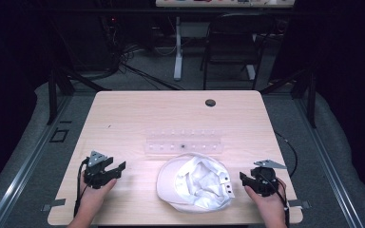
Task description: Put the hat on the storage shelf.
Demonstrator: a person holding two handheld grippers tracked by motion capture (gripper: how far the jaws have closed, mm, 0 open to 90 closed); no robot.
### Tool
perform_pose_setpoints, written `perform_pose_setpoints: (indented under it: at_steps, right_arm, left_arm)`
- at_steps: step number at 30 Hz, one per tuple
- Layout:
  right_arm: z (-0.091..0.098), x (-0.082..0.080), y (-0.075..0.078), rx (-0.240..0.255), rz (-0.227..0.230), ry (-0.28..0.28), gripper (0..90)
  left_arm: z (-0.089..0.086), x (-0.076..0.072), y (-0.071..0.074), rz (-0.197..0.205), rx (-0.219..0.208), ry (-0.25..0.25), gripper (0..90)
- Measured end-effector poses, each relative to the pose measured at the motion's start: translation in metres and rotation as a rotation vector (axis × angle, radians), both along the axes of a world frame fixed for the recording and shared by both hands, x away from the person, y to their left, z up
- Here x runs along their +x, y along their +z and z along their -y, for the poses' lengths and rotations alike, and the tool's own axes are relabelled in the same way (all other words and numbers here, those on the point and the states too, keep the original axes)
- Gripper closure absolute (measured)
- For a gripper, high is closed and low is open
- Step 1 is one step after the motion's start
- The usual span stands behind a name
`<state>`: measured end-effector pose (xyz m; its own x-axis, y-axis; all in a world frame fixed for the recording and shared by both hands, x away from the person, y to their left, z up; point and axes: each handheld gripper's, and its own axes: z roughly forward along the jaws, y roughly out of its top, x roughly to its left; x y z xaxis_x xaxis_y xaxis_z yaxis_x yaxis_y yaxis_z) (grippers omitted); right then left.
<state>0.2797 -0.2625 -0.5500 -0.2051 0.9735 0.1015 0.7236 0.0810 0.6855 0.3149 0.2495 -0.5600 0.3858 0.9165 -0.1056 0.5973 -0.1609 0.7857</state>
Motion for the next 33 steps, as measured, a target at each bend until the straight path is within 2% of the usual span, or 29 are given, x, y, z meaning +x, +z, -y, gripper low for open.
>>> perform_pose_setpoints:
  at_steps: [4,5,6,11,13,14,18,19,21,24,25,33]
  right_arm:
    - [0.001,0.0,0.009,0.017,-0.031,0.022,51.9]
    - [0.002,0.002,0.015,0.035,-0.064,0.018,51.8]
    - [0.001,0.002,0.017,0.048,-0.075,0.013,51.8]
    - [0.001,0.005,0.027,0.073,-0.134,0.035,52.8]
    - [0.002,0.006,0.029,0.081,-0.143,0.046,53.0]
    - [0.002,0.006,0.037,0.113,-0.16,0.059,52.9]
    - [0.002,0.008,0.046,0.152,-0.18,0.082,52.6]
    - [0.002,0.009,0.051,0.177,-0.196,0.096,52.4]
    - [0.002,0.01,0.054,0.184,-0.212,0.113,52.2]
    - [0.002,0.012,0.056,0.191,-0.23,0.116,52.1]
    - [0.001,0.013,0.059,0.201,-0.25,0.126,52.0]
    - [-0.01,0.013,0.07,0.227,-0.284,0.181,50.8]
  left_arm:
    - [0.0,0.0,-0.001,-0.01,-0.027,-0.017,41.4]
    - [0.0,0.0,-0.002,-0.014,-0.043,-0.022,41.4]
    - [0.001,0.0,-0.002,-0.016,-0.046,-0.023,41.4]
    - [0.002,0.0,-0.004,-0.016,-0.034,-0.036,43.1]
    - [0.001,0.0,-0.004,-0.011,-0.034,-0.04,43.4]
    - [0.001,0.0,-0.004,-0.007,-0.037,-0.044,43.4]
    - [0.002,-0.001,-0.003,-0.006,-0.027,-0.046,43.4]
    - [0.003,-0.001,-0.003,-0.004,-0.015,-0.042,43.4]
    - [0.004,-0.001,-0.004,-0.008,-0.003,-0.032,44.1]
    - [0.004,0.0,-0.005,-0.019,-0.003,-0.029,45.9]
    - [0.004,0.0,-0.005,-0.022,-0.013,-0.028,46.1]
    - [0.006,0.0,-0.006,-0.025,0.0,-0.036,45.9]
